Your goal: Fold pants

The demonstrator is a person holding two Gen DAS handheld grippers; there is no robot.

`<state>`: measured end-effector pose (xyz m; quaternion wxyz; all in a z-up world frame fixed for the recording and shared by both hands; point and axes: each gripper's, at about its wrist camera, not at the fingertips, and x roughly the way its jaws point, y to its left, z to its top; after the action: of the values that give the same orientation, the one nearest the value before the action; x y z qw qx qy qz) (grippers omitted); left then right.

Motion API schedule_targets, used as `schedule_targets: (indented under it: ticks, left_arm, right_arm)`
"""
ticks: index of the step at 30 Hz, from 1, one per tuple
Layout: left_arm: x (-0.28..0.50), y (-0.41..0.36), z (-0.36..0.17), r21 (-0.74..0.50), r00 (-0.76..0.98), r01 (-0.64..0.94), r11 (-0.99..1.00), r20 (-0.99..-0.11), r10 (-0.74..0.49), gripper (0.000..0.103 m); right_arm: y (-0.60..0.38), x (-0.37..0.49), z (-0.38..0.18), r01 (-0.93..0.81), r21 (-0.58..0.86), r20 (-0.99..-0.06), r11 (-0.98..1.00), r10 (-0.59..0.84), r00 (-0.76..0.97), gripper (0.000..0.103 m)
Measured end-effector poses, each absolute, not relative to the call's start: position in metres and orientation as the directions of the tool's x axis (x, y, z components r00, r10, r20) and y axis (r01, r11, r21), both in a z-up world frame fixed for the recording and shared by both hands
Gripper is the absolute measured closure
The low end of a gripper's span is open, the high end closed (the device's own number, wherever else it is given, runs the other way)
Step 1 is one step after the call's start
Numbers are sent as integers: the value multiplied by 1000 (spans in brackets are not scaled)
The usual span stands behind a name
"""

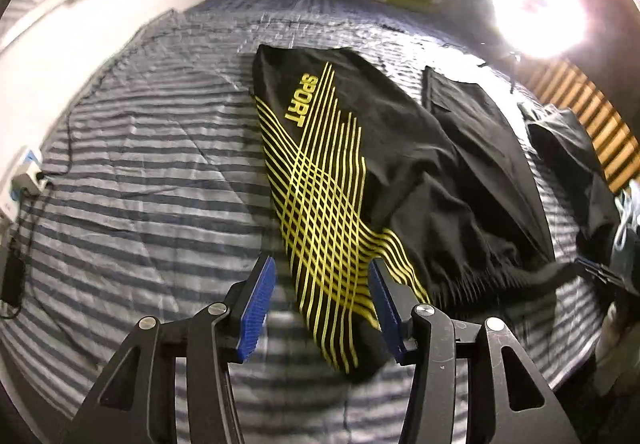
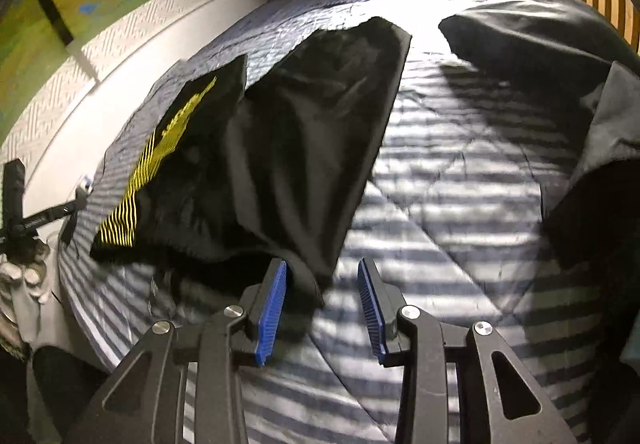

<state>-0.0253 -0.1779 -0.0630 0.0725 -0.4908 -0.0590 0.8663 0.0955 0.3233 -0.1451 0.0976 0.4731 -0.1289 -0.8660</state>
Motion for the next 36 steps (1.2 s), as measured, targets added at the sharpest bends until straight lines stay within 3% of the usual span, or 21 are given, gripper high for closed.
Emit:
schedule_targets:
  ticks: [9, 13, 17, 24, 35, 36]
  left_arm:
    - [-3, -173, -102, -295, -449, -29, -955, -850, 276, 51]
    - [15, -179, -103, -353, -465, -18, -936, -826, 320, 48]
    - [16, -185, -113, -386, -452, 24, -922, -827, 334, 45]
    - [10, -179, -117, -344, -445, -19, -939, -838, 316, 43]
    - [14, -171, -121, -245, -454, -91, -965, -852, 259, 43]
    - [15, -173, -120, -246, -455, -92, -965, -851, 260, 48]
  right_arm:
    - [231, 23, -41, 262, 247, -780, -933, -352, -517, 69]
    - [153, -33, -29, 362, 245, -805, -899, -397, -441, 69]
    - [74, -98, -52, 399, 304, -841, -865, -441, -314, 69]
    - [-27, -167, -127, 381, 272, -907, -884, -368, -205, 69]
    - [-70, -187, -176, 391, 209, -950, -896, -281, -136, 70]
    - [-71, -188, -177, 392, 200, -952, -898, -273, -140, 70]
